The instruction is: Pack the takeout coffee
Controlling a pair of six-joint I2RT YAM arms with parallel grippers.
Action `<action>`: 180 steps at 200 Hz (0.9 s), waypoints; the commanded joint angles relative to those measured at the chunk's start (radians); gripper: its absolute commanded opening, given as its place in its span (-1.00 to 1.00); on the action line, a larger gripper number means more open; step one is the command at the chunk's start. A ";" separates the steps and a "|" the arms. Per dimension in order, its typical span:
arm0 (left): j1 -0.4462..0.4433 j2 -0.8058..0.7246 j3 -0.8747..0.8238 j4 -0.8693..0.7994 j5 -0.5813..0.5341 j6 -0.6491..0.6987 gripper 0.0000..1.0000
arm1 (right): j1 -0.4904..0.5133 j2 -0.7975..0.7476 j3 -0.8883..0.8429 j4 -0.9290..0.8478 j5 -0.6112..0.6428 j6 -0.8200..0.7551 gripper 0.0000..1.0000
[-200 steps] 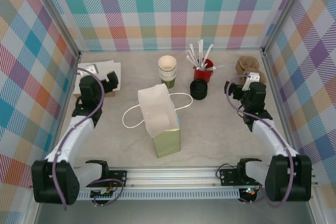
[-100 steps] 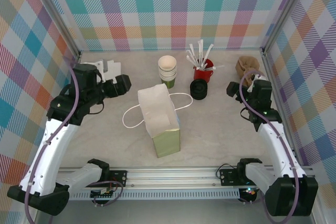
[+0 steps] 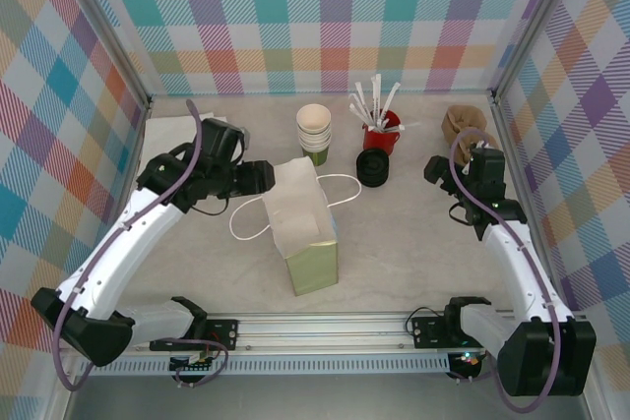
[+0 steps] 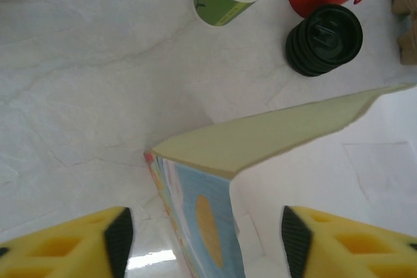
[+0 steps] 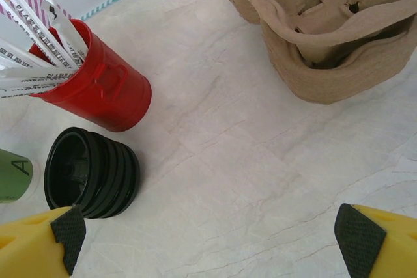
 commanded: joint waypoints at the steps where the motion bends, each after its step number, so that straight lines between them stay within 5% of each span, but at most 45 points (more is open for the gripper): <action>1: -0.009 0.020 0.027 -0.005 -0.020 0.008 -0.04 | 0.007 -0.031 0.024 -0.029 0.030 0.011 1.00; 53: -0.006 0.052 0.092 -0.028 -0.138 0.056 -1.00 | 0.007 -0.049 0.018 -0.039 0.043 0.000 0.99; 79: 0.040 0.086 0.150 -0.040 -0.195 0.118 -1.00 | 0.006 -0.048 0.019 -0.043 0.040 -0.009 0.99; 180: 0.333 0.361 0.421 0.060 0.045 0.301 -1.00 | 0.008 -0.080 0.061 -0.126 -0.039 -0.003 1.00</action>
